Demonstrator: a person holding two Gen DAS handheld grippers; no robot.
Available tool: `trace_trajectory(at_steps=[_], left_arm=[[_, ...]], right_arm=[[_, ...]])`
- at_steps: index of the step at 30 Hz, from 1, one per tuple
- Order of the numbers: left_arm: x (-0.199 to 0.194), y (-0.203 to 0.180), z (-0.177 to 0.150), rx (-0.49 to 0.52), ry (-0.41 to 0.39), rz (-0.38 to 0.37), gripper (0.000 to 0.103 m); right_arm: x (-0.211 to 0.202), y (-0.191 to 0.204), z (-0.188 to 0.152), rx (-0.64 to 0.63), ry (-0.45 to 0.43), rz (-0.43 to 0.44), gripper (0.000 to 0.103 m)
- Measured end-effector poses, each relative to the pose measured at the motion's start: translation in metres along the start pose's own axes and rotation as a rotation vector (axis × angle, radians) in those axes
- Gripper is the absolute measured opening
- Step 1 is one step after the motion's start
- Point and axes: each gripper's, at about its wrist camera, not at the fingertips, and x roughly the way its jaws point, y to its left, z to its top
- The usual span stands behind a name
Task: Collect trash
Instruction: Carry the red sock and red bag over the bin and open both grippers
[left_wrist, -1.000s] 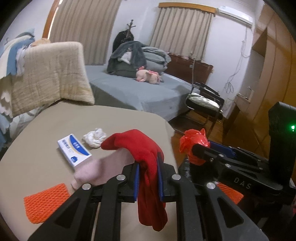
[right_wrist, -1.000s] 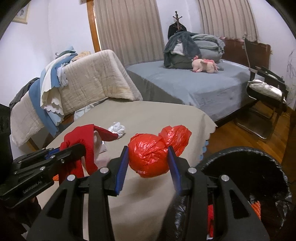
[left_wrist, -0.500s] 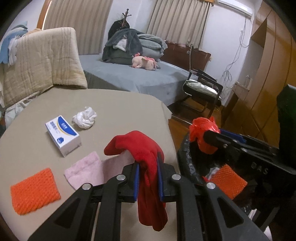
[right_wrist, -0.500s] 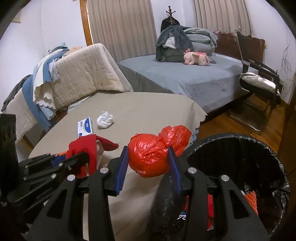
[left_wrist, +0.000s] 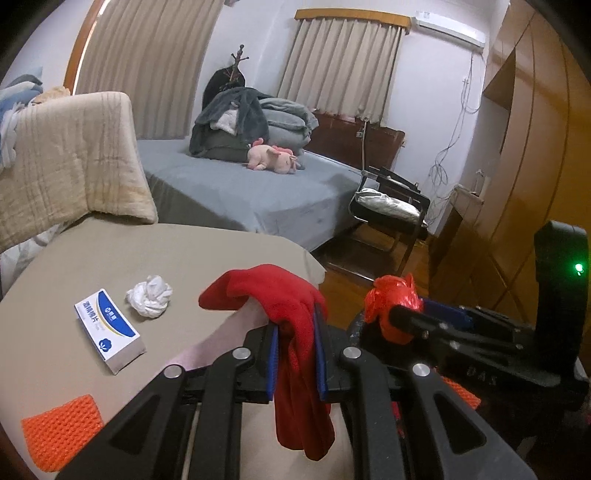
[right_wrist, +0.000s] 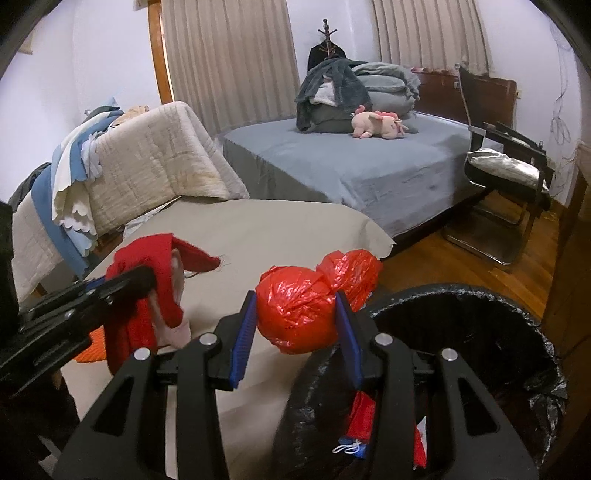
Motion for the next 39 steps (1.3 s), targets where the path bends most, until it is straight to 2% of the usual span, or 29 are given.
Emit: trace_trajectory(at_steps=[8,11,12,13,16,26,29,32,34,37,39], left_arm=[[0.013,0.022,-0.029,-0.029,0.115,0.049,0.018],[0.013,0.035,-0.037,-0.06,0.142,0.071,0.032],[0.012,0.037,-0.039,-0.065,0.144,0.084,0.043],[0.011,0.04,-0.04,-0.07,0.142,0.094,0.048],[0.009,0.043,-0.041,-0.071,0.138,0.113,0.057],[0.031,0.054,-0.044,-0.07,0.171,0.154,0.06],[0.043,0.06,-0.049,-0.069,0.196,0.159,0.057],[0.054,0.063,-0.056,-0.072,0.227,0.157,0.046],[0.06,0.065,-0.061,-0.076,0.244,0.146,0.029],[0.061,0.064,-0.065,-0.07,0.239,0.143,0.014],[0.057,0.062,-0.064,-0.068,0.223,0.143,0.011]], right_arm=[[0.011,0.001,-0.011,0.002,0.039,0.002,0.04],[0.015,0.004,-0.015,-0.003,0.055,0.011,0.04],[0.016,0.005,-0.016,-0.005,0.059,0.013,0.04],[0.016,0.007,-0.017,-0.007,0.06,0.015,0.04],[0.016,0.01,-0.016,-0.015,0.06,0.018,0.04],[0.019,0.014,-0.016,-0.018,0.064,0.024,0.04],[0.02,0.013,-0.016,-0.019,0.069,0.026,0.04],[0.024,0.014,-0.017,-0.021,0.075,0.031,0.04],[0.028,0.015,-0.018,-0.021,0.082,0.034,0.04],[0.033,0.016,-0.02,-0.02,0.091,0.037,0.04],[0.037,0.017,-0.022,-0.018,0.097,0.041,0.04]])
